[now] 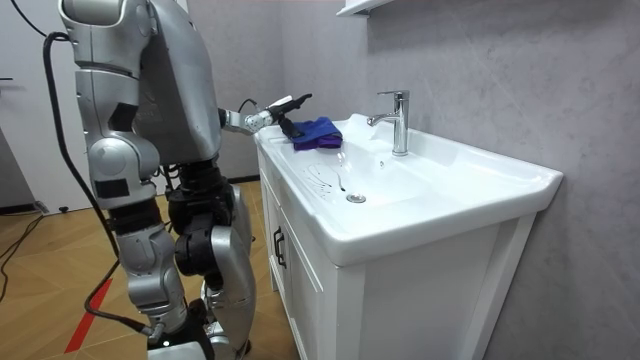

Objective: Wipe basin

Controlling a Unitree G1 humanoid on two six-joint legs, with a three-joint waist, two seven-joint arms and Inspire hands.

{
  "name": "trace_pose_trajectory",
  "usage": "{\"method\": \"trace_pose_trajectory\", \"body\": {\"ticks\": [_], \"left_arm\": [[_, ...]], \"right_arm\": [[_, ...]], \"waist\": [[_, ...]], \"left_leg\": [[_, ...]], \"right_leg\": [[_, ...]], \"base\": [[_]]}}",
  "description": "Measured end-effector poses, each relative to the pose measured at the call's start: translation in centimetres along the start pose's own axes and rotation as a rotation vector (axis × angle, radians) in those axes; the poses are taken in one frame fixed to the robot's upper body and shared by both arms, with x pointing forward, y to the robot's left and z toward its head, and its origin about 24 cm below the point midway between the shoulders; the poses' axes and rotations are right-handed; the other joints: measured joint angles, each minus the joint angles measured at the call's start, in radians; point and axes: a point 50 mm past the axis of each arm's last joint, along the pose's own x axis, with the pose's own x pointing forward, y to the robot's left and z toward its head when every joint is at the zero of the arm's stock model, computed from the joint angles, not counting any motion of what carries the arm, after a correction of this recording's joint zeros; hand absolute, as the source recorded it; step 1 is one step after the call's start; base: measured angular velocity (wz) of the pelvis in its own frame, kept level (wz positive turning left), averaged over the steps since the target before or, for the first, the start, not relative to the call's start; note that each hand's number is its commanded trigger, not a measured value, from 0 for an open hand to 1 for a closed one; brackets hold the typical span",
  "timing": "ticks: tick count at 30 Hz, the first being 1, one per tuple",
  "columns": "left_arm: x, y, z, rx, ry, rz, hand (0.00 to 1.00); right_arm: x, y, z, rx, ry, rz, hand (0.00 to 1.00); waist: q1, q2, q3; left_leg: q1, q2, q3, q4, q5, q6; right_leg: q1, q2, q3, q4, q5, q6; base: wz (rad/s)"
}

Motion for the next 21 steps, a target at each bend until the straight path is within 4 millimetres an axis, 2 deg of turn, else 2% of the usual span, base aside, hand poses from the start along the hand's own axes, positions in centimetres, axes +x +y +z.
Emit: {"method": "trace_pose_trajectory", "body": {"ticks": [9,21], "left_arm": [[-0.22,-0.18,-0.27,0.001,0.004,0.024,0.0],[0.02,-0.13,0.58,-0.061,-0.007,0.035,0.0]], "right_arm": [[0.0,-0.11,0.06,-0.001,-0.004,-0.025,0.0],[0.0,-0.1,-0.13,-0.001,0.003,-0.024,0.0]], "waist": [[-0.002,-0.002,0.0006],[-0.015,-0.007,0.0002]], "left_leg": [[0.002,0.0,-0.002,0.0,0.0,0.0],[-0.002,-0.001,-0.015,0.001,0.0,0.0]], "right_leg": [[0.0,0.0,0.001,0.0,0.0,0.0],[-0.001,0.0,0.001,0.0,0.0,0.0]], "base": [[0.0],[0.0]]}}
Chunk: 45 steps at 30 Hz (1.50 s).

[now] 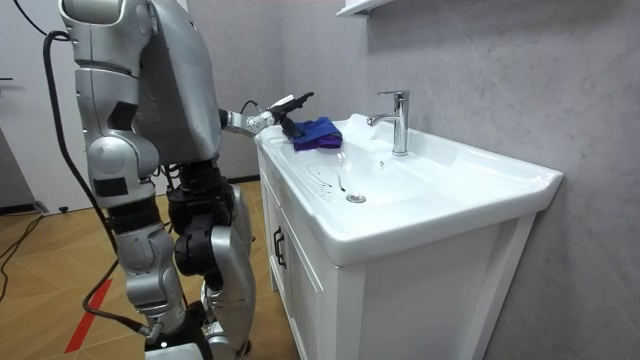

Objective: Wipe basin

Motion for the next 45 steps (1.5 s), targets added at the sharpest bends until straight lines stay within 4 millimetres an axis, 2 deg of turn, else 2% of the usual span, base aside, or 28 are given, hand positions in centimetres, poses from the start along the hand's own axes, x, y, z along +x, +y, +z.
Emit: {"method": "trace_pose_trajectory", "body": {"ticks": [8,10,13,26,29,31,37,38,39,40,41,45], "left_arm": [[-0.6,-0.8,-0.2,0.049,-0.017,-0.054,0.0],[-1.6,-1.4,-1.3,0.083,0.011,-0.102,0.0],[-2.6,-2.2,-1.8,0.1,0.017,-0.166,0.0],[-2.3,-3.0,-2.1,0.114,0.046,-0.284,0.0],[-2.0,-3.3,-2.1,0.117,0.055,-0.31,0.0],[-1.8,-3.5,-2.1,0.118,0.063,-0.33,0.0],[-1.4,-4.0,-2.4,0.113,0.094,-0.382,0.0],[-1.4,-4.0,-2.4,0.113,0.096,-0.386,0.02],[-1.2,-4.0,-2.4,0.111,0.102,-0.388,0.28],[-1.0,-4.1,-2.4,0.108,0.106,-0.397,0.76],[-0.9,-4.2,-2.4,0.11,0.108,-0.404,1.0],[-0.3,-4.1,-2.5,0.142,0.11,-0.416,1.0]], "right_arm": [[0.0,0.2,-0.8,-0.002,0.034,0.005,0.0],[0.0,0.1,-0.6,-0.019,0.031,0.002,0.0],[0.0,0.1,-0.4,-0.034,0.034,0.008,0.0],[-0.1,0.1,0.1,-0.01,0.025,0.066,0.0],[-0.1,0.1,0.1,-0.031,0.035,0.064,0.0],[-0.1,0.1,0.0,-0.03,0.039,0.067,0.0],[-0.2,0.1,-0.7,-0.023,0.063,0.08,0.0],[-0.2,0.1,-0.8,-0.019,0.067,0.08,0.0],[-0.2,0.0,-0.9,-0.017,0.071,0.079,0.0],[-0.2,0.0,-0.9,-0.013,0.075,0.076,0.0],[-0.2,-0.1,-0.9,-0.015,0.079,0.074,0.0],[-0.3,-0.4,-0.4,-0.027,0.068,0.061,0.0]], "waist": [[-0.007,-0.009,0.0021],[-0.007,-0.009,0.0021],[-0.006,-0.013,0.0007],[0.004,-0.011,-0.0019],[0.006,-0.01,-0.0064],[0.006,-0.01,-0.0088],[-0.003,-0.011,-0.0089],[-0.004,-0.011,-0.009],[-0.007,-0.01,-0.009],[-0.007,-0.009,-0.0092],[-0.007,-0.009,-0.0097],[-0.005,-0.002,-0.0136]], "left_leg": [[-0.002,0.0,0.003,-0.003,0.0,0.0],[-0.002,0.001,0.018,-0.003,0.0,0.0],[-0.002,0.001,0.022,-0.003,0.0,0.0],[0.001,0.001,0.037,-0.001,0.001,-0.001],[-0.002,0.002,0.041,-0.001,0.001,-0.001],[0.001,0.002,0.042,-0.001,0.001,-0.001],[0.014,0.004,0.047,0.0,0.001,-0.001],[0.015,0.004,0.047,0.0,0.001,-0.001],[0.015,0.005,0.047,-0.001,0.001,-0.001],[0.013,0.006,0.048,-0.002,0.001,-0.001],[0.013,0.006,0.049,-0.003,0.0,-0.002],[0.011,0.013,0.059,-0.003,-0.003,-0.008]], "right_leg": [[0.001,0.001,0.005,0.002,-0.001,0.001],[-0.004,0.004,0.017,0.002,0.0,0.001],[-0.002,0.005,0.017,0.0,0.0,0.001],[-0.02,0.005,0.032,0.029,-0.002,-0.001],[-0.03,0.004,0.034,0.041,-0.003,-0.003],[-0.029,0.004,0.034,0.046,-0.004,-0.003],[-0.02,0.004,0.035,0.057,-0.006,-0.004],[-0.02,0.004,0.035,0.057,-0.006,-0.004],[-0.019,0.005,0.035,0.057,-0.006,-0.005],[-0.019,0.005,0.035,0.056,-0.004,-0.007],[-0.019,0.006,0.035,0.056,-0.003,-0.007],[-0.022,0.012,0.036,0.057,0.0,-0.013]], "base": [[-0.01],[-0.1],[-0.01],[-0.04],[-0.04],[0.0],[-0.01],[0.0],[0.0],[0.0],[0.0],[-0.02]]}}
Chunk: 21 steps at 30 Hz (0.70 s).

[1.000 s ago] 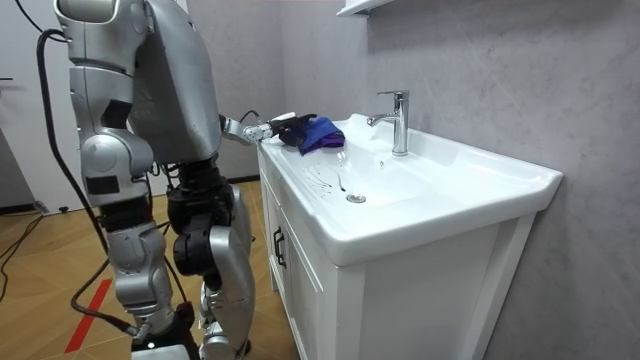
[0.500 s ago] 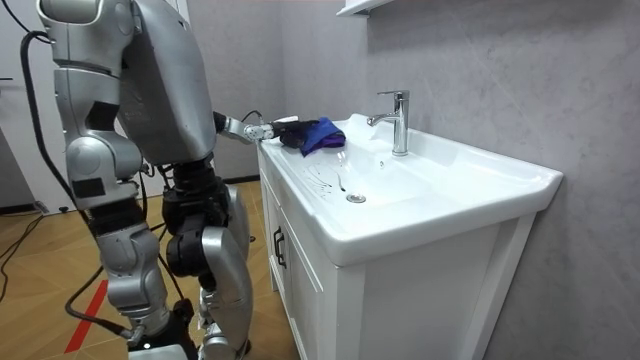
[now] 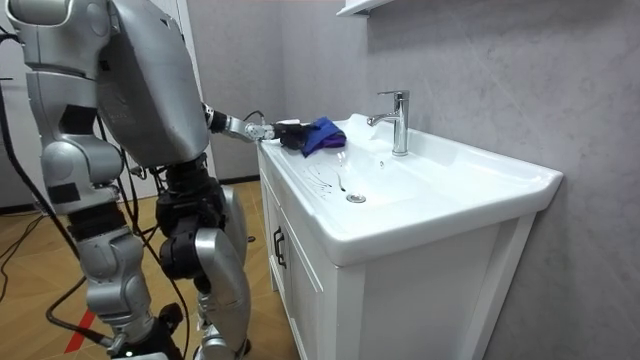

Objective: Wipe basin

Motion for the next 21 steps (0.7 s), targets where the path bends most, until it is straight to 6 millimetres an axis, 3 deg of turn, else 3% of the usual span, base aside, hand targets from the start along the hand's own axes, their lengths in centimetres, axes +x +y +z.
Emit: {"method": "trace_pose_trajectory", "body": {"ticks": [3,10,21], "left_arm": [[0.7,0.7,0.0,0.048,-0.006,0.004,1.0],[2.9,3.4,0.7,0.075,0.029,0.015,1.0],[3.3,5.0,1.5,0.063,0.047,-0.024,1.0]], "right_arm": [[-0.1,-0.6,0.2,-0.004,-0.003,-0.015,0.0],[-0.2,-0.8,0.1,0.004,0.013,-0.037,0.0],[-0.2,-0.9,-0.5,0.01,0.044,-0.052,0.0]], "waist": [[0.001,0.018,-0.0085],[-0.005,0.03,-0.0068],[-0.002,0.026,-0.0017]], "left_leg": [[-0.001,0.002,0.0,0.001,0.0,-0.001],[-0.009,0.002,0.003,0.025,0.006,-0.01],[-0.007,0.001,0.025,0.021,0.007,-0.011]], "right_leg": [[-0.003,0.002,0.0,0.001,0.001,-0.004],[-0.011,0.001,0.006,0.017,-0.01,-0.013],[-0.012,0.0,0.011,0.016,-0.018,-0.008]], "base": [[0.0],[-0.01],[-0.01]]}}
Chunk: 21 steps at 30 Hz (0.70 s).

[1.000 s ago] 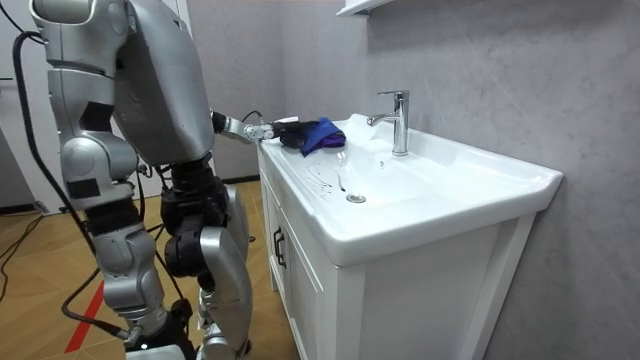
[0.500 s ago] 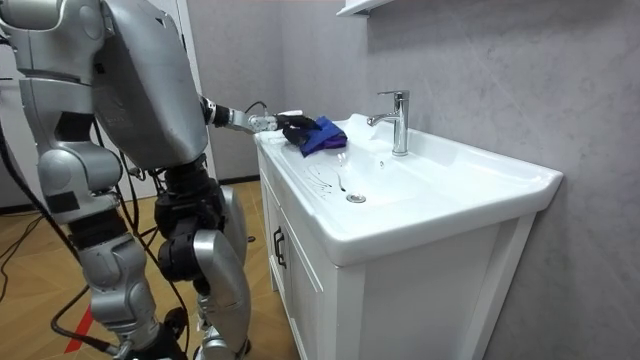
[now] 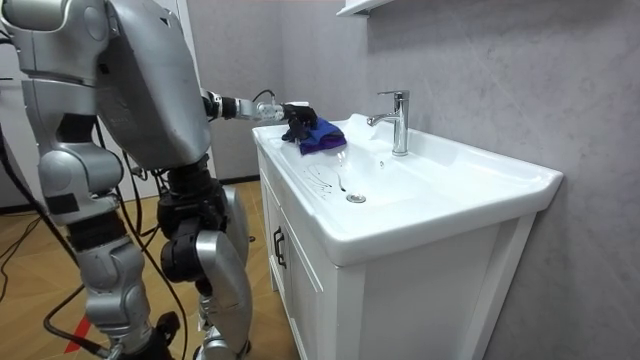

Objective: Wipe basin

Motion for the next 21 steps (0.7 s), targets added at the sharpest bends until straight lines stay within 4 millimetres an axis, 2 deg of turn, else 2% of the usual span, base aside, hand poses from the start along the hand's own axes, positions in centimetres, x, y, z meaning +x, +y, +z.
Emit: {"method": "trace_pose_trajectory", "body": {"ticks": [6,11,21], "left_arm": [[-0.1,0.3,0.1,0.003,0.002,-0.012,1.0],[0.0,0.5,0.5,-0.002,-0.009,-0.006,1.0],[-0.4,0.4,1.7,-0.03,-0.043,0.031,1.0]], "right_arm": [[0.0,0.0,0.1,0.023,-0.007,-0.004,0.0],[0.0,0.1,0.4,0.058,-0.025,-0.015,0.0],[-0.1,0.1,2.1,0.019,-0.103,-0.06,0.0]], "waist": [[0.008,-0.002,0.0013],[0.02,-0.009,0.0063],[0.023,-0.02,0.0133]], "left_leg": [[-0.001,0.0,0.0,0.0,0.0,0.0],[-0.007,0.001,0.001,0.002,0.0,0.0],[-0.02,0.0,-0.008,0.014,0.0,0.0]], "right_leg": [[0.0,0.0,-0.001,-0.001,-0.004,-0.002],[-0.001,-0.002,-0.011,-0.002,-0.009,-0.005],[0.0,-0.008,-0.032,-0.004,-0.014,-0.008]], "base": [[0.0],[0.04],[0.06]]}}
